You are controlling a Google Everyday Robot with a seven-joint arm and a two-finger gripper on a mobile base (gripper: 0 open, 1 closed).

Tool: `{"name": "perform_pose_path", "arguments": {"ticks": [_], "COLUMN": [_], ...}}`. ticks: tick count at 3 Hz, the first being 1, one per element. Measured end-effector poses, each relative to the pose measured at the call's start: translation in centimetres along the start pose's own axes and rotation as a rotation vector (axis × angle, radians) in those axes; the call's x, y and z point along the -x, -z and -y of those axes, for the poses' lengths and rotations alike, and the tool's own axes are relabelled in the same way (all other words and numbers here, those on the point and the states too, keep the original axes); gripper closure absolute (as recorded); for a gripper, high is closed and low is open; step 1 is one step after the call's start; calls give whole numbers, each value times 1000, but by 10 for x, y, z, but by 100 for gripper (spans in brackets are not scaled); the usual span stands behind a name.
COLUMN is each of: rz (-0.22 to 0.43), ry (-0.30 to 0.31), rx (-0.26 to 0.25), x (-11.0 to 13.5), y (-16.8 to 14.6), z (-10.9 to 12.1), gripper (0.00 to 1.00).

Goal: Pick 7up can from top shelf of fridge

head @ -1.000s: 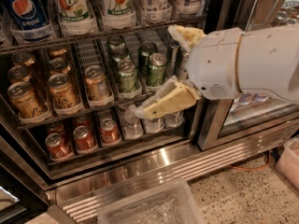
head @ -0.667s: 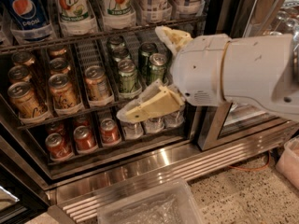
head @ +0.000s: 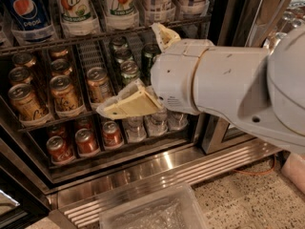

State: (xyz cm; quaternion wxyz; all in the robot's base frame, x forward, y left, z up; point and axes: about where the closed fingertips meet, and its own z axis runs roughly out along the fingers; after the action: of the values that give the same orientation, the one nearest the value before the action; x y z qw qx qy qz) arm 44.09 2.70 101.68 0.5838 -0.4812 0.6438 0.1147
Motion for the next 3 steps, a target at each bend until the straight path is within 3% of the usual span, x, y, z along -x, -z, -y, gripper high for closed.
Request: {"name": "perform_pose_path", "arguments": {"ticks": [1,3], "rz": [34,196], "ry": [-37,-113], "rx": [-46,-60], "x": [1,10], "y": [-13,-34], "z": [11,29], "gripper": [0,0]}}
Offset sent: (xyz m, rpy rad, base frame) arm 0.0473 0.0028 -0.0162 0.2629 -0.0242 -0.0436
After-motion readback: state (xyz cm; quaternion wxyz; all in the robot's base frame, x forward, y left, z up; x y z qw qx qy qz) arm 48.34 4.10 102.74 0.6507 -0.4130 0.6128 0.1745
